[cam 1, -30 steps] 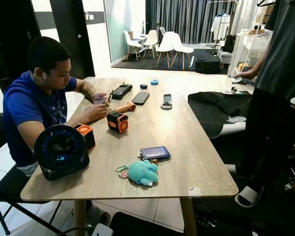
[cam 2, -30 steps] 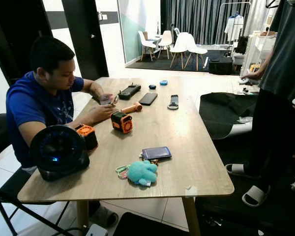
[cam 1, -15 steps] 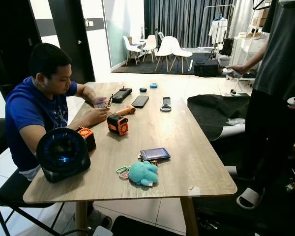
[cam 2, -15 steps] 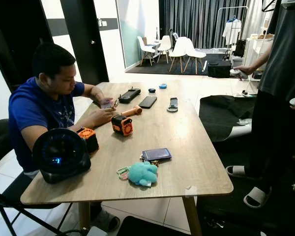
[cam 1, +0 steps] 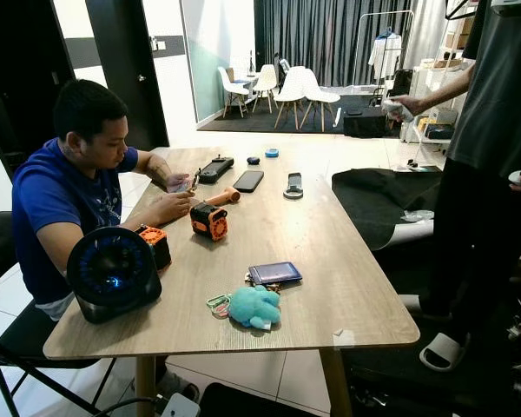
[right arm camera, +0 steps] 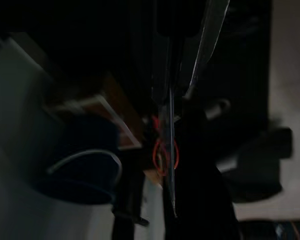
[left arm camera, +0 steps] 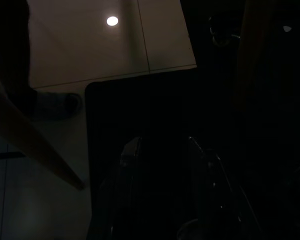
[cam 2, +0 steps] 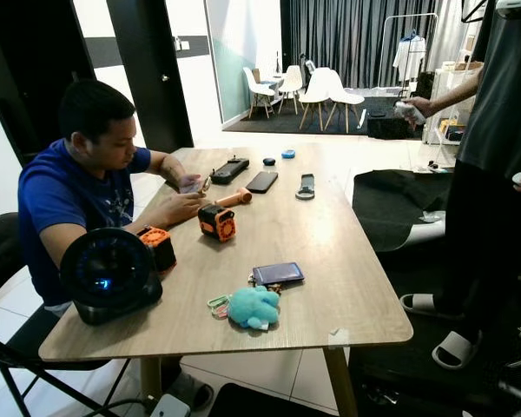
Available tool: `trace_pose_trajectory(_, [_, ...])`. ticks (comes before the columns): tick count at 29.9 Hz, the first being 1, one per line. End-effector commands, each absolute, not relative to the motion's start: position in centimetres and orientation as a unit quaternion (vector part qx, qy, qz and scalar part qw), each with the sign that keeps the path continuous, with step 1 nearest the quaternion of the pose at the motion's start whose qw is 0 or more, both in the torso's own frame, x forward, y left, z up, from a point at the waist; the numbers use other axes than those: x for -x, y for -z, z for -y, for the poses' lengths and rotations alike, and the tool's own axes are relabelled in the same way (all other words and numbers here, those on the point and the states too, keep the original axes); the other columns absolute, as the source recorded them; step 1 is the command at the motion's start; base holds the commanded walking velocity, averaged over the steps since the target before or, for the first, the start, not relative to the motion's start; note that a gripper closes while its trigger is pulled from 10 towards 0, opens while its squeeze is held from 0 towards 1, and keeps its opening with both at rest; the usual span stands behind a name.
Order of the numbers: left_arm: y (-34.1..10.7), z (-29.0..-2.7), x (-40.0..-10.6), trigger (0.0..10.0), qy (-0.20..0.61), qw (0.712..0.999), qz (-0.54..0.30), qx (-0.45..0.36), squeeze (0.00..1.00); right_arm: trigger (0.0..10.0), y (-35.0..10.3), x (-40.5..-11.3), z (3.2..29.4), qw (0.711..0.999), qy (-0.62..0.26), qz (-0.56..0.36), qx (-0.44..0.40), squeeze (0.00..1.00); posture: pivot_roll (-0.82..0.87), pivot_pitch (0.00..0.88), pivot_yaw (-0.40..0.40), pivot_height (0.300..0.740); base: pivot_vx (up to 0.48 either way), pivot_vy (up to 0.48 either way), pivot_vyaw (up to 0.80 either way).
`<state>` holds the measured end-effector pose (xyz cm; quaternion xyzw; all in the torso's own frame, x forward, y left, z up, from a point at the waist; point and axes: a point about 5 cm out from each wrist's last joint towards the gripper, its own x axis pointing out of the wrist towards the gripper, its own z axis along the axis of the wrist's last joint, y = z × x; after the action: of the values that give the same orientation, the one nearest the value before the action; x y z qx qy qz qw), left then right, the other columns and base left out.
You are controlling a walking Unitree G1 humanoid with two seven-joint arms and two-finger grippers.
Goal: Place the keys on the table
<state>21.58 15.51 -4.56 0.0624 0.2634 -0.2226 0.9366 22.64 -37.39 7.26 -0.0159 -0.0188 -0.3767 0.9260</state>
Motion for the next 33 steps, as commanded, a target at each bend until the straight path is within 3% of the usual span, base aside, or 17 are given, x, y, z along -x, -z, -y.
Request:
trace_pose_trajectory(1, [4.7, -16.1, -21.2, 10.0, 0.232, 0.931, -0.271, -0.076, 0.0, 10.0, -8.2, -23.9, 36.8, 0.932, 0.36, 0.038, -0.002, 0.0, 0.05, 0.016, 0.05, 0.74, 0.0, 0.0, 0.0])
trace_pose_trajectory(4, [4.7, -16.1, -21.1, 10.0, 0.241, 0.929, -0.269, -0.078, 0.0, 10.0, -9.7, -25.8, 35.8, 0.946, 0.318, 0.063, -0.014, 0.0, 0.05, 0.017, 0.052, 0.74, 0.0, 0.0, 0.0])
trace_pose_trajectory(7, [4.5, -16.0, -21.2, 10.0, 0.257, 0.926, -0.264, -0.084, 0.0, 10.0, -12.5, -29.3, 32.9, 0.972, 0.214, 0.092, -0.022, 0.0, 0.06, 0.021, 0.051, 0.74, 0.0, 0.0, 0.0])
trace_pose_trajectory(11, [4.4, -16.1, -21.2, 10.0, 0.259, 0.926, -0.261, -0.087, 0.0, 10.0, -13.2, -30.4, 31.6, 0.981, 0.169, 0.092, -0.012, 0.0, 0.06, 0.022, 0.05, 0.74, 0.0, 0.0, 0.0])
trace_pose_trajectory(14, [4.0, -16.5, -21.6, 10.0, 0.255, 0.929, -0.252, -0.089, 0.0, 10.0, -14.9, -33.3, 26.7, 0.995, 0.024, 0.088, 0.027, 0.0, 0.07, 0.022, 0.04, 0.74, 0.0, 0.0, 0.0])
trace_pose_trajectory(16, [4.0, -16.5, -21.6, 10.0, 0.255, 0.929, -0.252, -0.089, 0.0, 10.0, -14.9, -33.3, 26.7, 0.995, 0.024, 0.088, 0.027, 0.0, 0.07, 0.022, 0.04, 0.74, 0.0, 0.0, 0.0])
trace_pose_trajectory(18, [3.8, -16.7, -21.8, 10.0, 0.247, 0.933, -0.245, -0.087, 0.0, 10.0, -15.8, -34.4, 23.7, 0.994, -0.051, 0.087, 0.045, 0.0, 0.07, 0.022, 0.026, 0.74, 0.0, 0.0, 0.0])
trace_pose_trajectory(21, [3.6, -16.8, -21.9, 10.0, 0.241, 0.937, -0.24, -0.083, 0.0, 10.0, -16.2, -35.0, 21.5, 0.989, -0.107, 0.084, 0.058, 0.0, 0.07, 0.023, 0.016, 0.74, 0.0, 0.0, 0.0])
trace_pose_trajectory(33, [3.3, -15.9, -21.9, 10.0, 0.23, 0.945, -0.221, -0.066, 0.0, 10.0, -15.7, -35.8, 17.6, 0.976, -0.199, 0.045, 0.081, 0.0, 0.07, 0.019, -0.042, 0.74, 0.0, 0.0, 0.0])
